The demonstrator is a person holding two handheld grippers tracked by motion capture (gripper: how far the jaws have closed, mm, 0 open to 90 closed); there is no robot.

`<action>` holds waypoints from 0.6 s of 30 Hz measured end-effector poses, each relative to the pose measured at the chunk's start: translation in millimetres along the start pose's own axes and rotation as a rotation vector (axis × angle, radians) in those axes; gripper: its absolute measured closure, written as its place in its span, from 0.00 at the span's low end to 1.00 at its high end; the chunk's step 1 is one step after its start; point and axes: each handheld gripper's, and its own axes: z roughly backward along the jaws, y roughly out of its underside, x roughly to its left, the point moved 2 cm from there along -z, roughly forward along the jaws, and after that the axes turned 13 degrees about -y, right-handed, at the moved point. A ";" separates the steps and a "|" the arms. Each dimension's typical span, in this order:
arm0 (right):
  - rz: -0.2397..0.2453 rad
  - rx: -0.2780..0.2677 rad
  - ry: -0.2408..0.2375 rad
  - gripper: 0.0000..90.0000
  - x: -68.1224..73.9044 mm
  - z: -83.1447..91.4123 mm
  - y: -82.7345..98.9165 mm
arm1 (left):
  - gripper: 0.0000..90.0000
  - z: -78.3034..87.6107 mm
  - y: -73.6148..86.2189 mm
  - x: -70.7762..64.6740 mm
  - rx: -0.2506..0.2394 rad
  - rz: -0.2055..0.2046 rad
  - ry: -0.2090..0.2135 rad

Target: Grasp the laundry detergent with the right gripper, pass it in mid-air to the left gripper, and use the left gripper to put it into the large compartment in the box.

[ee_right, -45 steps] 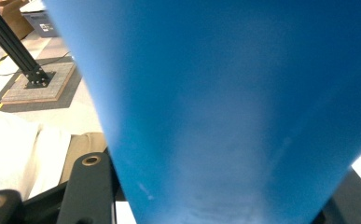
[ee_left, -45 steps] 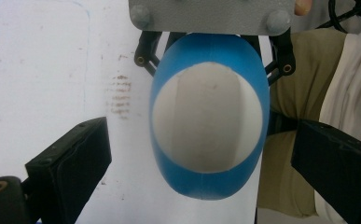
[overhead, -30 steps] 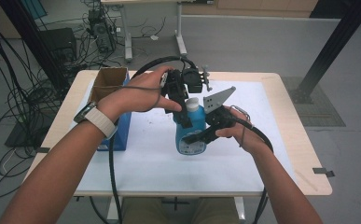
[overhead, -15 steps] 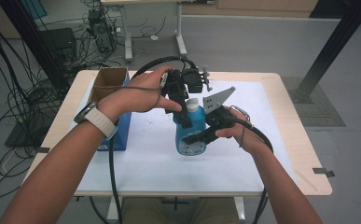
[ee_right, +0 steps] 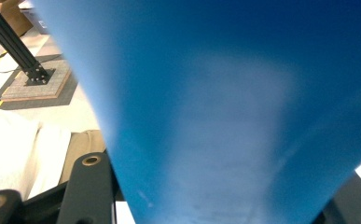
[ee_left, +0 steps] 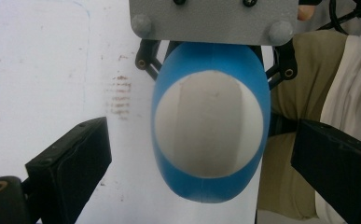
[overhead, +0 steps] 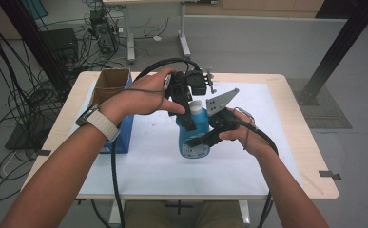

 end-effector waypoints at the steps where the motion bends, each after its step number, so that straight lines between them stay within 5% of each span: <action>1: -0.001 0.001 -0.001 0.47 0.0 -0.1 -0.5 | 0.06 -0.3 -0.1 -0.2 0.001 0.000 0.001; 18: 0.016 0.009 -0.009 0.47 4.6 -3.1 -9.4 | 0.08 -8.0 -0.9 -4.8 0.011 -0.007 0.008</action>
